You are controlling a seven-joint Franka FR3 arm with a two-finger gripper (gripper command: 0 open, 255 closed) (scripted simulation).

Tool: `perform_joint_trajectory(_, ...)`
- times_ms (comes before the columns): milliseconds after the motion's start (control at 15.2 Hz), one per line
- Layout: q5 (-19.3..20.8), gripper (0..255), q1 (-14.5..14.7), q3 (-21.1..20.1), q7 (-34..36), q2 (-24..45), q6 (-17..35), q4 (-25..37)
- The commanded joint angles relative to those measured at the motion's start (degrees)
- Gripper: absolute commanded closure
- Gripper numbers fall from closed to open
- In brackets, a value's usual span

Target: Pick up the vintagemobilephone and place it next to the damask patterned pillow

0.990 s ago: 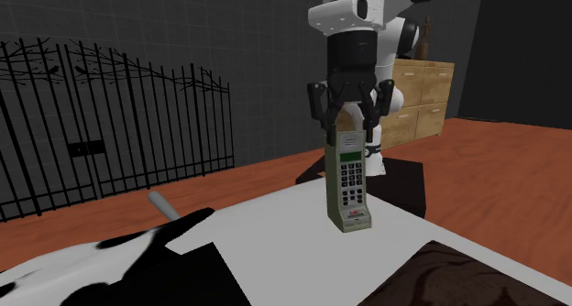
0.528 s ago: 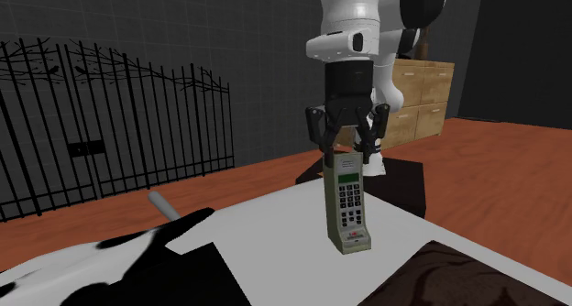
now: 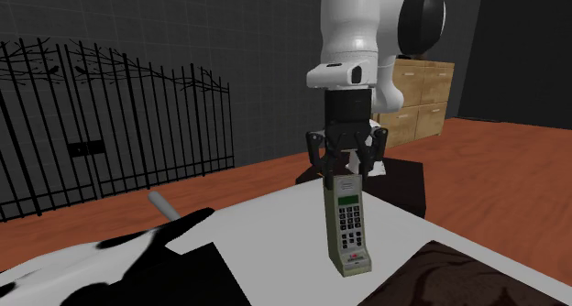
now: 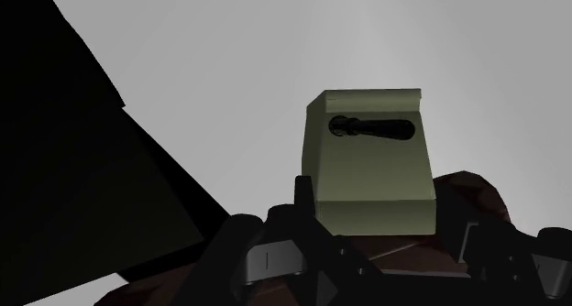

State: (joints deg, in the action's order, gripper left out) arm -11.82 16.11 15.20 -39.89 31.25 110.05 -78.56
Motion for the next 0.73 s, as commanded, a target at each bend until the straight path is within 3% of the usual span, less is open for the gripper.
perform_joint_trajectory(0, -0.1, 255, 0.0, -0.1, -0.2, 0.3, 1.4, -1.1)
perform_joint_trajectory(330, -0.6, 255, 0.1, -0.3, -0.7, 1.4, 4.9, -3.5)
perform_joint_trajectory(660, -0.6, 255, 0.1, -0.3, -0.7, 1.4, 4.9, -3.5)
